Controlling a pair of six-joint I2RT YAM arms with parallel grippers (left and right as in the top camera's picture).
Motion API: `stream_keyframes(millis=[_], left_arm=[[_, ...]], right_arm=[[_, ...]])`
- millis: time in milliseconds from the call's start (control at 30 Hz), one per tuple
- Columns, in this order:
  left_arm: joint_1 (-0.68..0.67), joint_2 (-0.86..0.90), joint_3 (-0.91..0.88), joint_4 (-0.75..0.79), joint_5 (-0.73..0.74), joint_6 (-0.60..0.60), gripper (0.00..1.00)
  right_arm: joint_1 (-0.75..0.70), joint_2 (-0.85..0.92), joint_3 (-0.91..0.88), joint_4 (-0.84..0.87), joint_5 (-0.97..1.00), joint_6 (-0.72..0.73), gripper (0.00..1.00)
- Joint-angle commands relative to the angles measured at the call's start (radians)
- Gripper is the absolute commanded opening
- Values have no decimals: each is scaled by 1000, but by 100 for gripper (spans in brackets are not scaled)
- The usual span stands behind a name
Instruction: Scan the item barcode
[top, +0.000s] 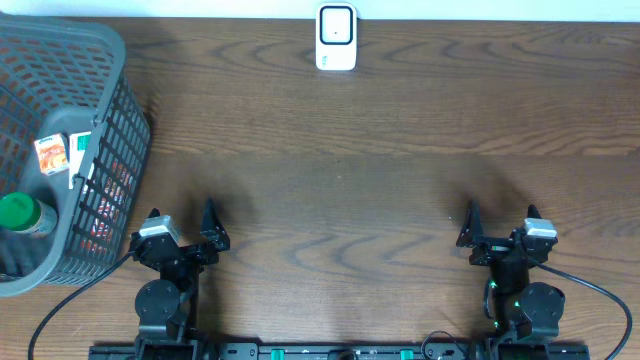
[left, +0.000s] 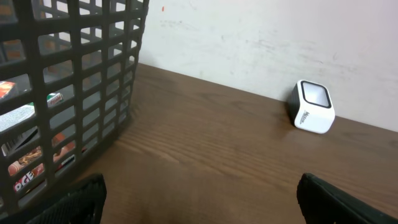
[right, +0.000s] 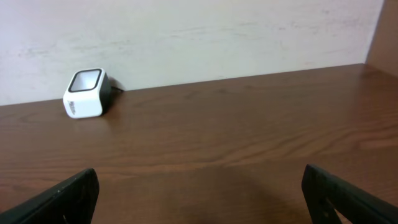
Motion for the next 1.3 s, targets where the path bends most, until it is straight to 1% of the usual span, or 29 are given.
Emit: stream_keyframes(millis=[0,1100,1200,1267], left_arm=[[-4,-6,-33,-16,10,8,98],[-4,-6,-33,-14,10,8,98],[-4,-6,-33,-18,95,10,98],[-4,-5,-32,-11,174,48,98]], right_arm=[[9,-7,-2,-5,-8,-14,99],[9,-7,-2,-5,-8,-14,99],[9,-7,-2,-5,-8,-14,99],[9,-7,-2,-5,-8,-14,99]])
